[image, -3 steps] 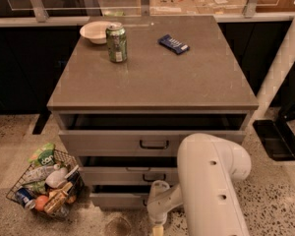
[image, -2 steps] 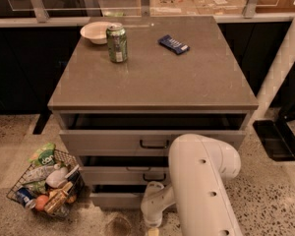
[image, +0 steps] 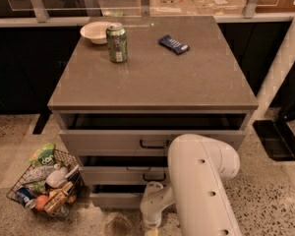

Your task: Open bottom drawer

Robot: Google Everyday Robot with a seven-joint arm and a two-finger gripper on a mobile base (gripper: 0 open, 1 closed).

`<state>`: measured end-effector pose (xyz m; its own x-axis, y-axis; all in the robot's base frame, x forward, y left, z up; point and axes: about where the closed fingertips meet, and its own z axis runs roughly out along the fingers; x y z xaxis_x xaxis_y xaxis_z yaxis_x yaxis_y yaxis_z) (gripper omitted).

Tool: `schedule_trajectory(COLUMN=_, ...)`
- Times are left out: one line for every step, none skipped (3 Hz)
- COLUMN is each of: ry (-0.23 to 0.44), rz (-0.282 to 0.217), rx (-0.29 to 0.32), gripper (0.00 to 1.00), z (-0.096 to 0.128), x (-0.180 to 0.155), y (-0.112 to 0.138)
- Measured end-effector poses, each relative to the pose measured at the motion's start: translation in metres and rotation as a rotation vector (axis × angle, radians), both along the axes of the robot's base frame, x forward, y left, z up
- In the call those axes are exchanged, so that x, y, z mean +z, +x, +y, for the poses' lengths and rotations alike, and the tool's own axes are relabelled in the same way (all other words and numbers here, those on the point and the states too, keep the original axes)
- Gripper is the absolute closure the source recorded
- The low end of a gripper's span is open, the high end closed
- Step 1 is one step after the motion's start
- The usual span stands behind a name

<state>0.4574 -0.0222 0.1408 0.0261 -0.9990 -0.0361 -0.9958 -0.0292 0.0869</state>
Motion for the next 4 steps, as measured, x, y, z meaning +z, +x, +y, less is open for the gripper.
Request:
schedule_trajectory(ry=0.000, rz=0.000, rx=0.000, gripper=0.41, z=0.0000, x=0.0000, y=-0.0001)
schedule_trajectory(ry=0.000, rz=0.000, rx=0.000, gripper=0.65, z=0.0000, x=0.0016, y=-0.0001)
schedule_trajectory(ry=0.000, rz=0.000, rx=0.000, gripper=0.95, z=0.0000, x=0.0015, y=-0.0002)
schedule_trajectory(ry=0.000, rz=0.001, rx=0.000, gripper=1.00, z=-0.0001, x=0.0020, y=-0.0006)
